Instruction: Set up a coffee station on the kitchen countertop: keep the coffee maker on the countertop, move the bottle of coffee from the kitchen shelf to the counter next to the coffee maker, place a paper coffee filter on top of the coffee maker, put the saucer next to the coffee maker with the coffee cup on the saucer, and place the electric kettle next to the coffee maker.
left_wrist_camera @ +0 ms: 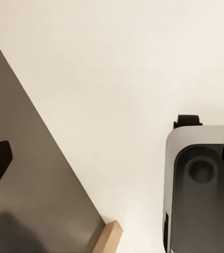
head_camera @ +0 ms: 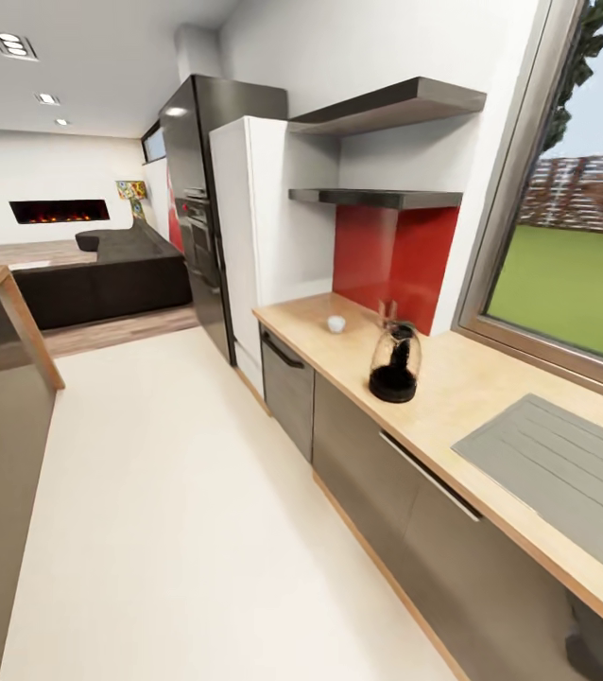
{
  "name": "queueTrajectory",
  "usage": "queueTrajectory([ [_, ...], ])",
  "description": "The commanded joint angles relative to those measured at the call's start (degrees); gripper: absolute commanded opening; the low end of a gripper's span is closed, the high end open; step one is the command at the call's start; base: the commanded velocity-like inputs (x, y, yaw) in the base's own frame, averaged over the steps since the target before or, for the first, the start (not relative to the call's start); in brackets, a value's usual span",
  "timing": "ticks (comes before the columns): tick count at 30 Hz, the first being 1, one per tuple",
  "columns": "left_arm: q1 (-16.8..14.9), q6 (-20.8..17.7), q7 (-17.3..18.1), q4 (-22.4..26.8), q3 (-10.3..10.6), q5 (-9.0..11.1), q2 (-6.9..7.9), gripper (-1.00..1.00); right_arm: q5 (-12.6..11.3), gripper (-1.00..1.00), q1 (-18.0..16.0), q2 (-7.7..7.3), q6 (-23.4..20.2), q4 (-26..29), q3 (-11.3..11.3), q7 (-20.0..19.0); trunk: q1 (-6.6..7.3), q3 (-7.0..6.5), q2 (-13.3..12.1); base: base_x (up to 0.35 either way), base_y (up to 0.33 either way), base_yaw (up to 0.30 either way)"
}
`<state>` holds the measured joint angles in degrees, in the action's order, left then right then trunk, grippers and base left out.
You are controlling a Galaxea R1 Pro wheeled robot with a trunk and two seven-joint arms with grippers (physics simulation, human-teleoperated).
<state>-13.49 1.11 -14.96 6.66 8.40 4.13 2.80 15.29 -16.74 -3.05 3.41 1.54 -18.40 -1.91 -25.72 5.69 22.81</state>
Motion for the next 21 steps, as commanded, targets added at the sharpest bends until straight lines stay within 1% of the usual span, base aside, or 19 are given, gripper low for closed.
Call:
queueTrajectory([
  [1, 0.0, 0.1, -0.2, 0.0, 0.5, 0.4, 0.01, 1.00, 0.5, 1.00, 0.0, 0.11, 0.2, 0.0, -0.5, -0.2, -0.06, 0.12, 0.1, 0.313, 0.159, 0.004],
  [9, 0.0, 0.1, -0.2, -0.1, 0.5, 0.4, -0.07, 1.00, 0.4, 1.00, 0.0, 0.32, 0.3, 0.0, -0.5, -0.3, -0.06, 0.12, 0.1, 0.313, 0.167, 0.001],
  [21, 0.0, 0.1, -0.2, -0.1, 0.5, 0.4, -0.24, 1.00, 0.3, 1.00, 0.0, -0.10, 0.3, 0.1, -0.7, 0.0, -0.06, 0.12, 0.1, 0.313, 0.172, 0.000],
])
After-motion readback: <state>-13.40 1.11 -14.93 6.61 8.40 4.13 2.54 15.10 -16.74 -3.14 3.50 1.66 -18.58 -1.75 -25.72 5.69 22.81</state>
